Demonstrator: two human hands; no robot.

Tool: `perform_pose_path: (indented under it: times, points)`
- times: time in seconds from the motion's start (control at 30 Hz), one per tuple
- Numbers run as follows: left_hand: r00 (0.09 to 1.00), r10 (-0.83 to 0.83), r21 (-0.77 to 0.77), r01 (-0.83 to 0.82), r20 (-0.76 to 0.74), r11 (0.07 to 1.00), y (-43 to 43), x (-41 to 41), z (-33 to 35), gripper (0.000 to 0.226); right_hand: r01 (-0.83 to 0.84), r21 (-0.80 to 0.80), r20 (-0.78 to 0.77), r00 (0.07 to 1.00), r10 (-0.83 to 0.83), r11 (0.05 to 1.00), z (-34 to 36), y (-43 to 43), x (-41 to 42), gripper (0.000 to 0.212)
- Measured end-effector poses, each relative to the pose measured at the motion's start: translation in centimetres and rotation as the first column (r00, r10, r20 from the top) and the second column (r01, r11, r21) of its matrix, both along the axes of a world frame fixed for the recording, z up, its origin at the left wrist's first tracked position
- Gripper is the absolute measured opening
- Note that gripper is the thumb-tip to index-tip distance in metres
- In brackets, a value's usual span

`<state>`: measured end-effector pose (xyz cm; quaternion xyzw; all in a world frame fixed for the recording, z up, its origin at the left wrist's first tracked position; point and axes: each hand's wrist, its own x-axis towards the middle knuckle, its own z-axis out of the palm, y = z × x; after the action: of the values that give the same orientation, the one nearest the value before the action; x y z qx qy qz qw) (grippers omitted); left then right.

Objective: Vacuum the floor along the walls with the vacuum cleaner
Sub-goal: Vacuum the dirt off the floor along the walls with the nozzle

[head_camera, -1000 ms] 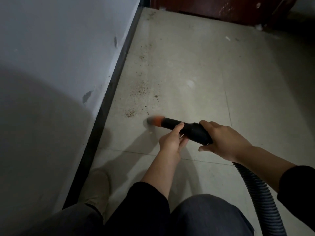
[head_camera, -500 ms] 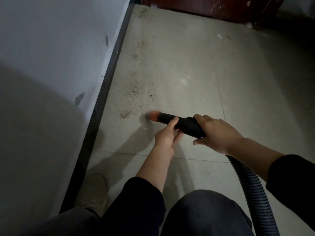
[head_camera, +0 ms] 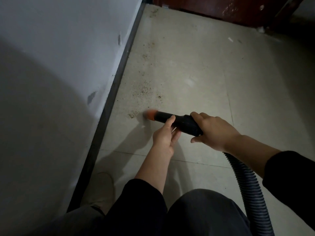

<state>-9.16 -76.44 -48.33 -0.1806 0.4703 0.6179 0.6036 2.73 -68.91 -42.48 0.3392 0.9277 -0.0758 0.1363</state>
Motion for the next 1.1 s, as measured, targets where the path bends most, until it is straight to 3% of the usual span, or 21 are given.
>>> perform_pose_path:
  times: [0.17, 0.67, 1.1]
  points:
    - [0.999, 0.041, -0.008, -0.041, 0.004, 0.999, -0.4, -1.0, 0.0, 0.017, -0.028, -0.020, -0.016, 0.999, 0.028, 0.999, -0.3, 0.0, -1.2, 0.060]
    - [0.986, 0.166, -0.054, -0.167, -0.026, 0.984, -1.5, -2.5, 0.1, 0.030, -0.114, -0.056, -0.044, 0.993, 0.111, 0.992, -0.7, -0.3, -3.5, 0.058]
    - [0.975, 0.212, -0.075, -0.217, -0.065, 0.973, -2.5, -4.6, 0.2, 0.020, -0.172, -0.056, -0.071, 0.983, 0.168, 0.983, -1.8, -0.5, -5.9, 0.060]
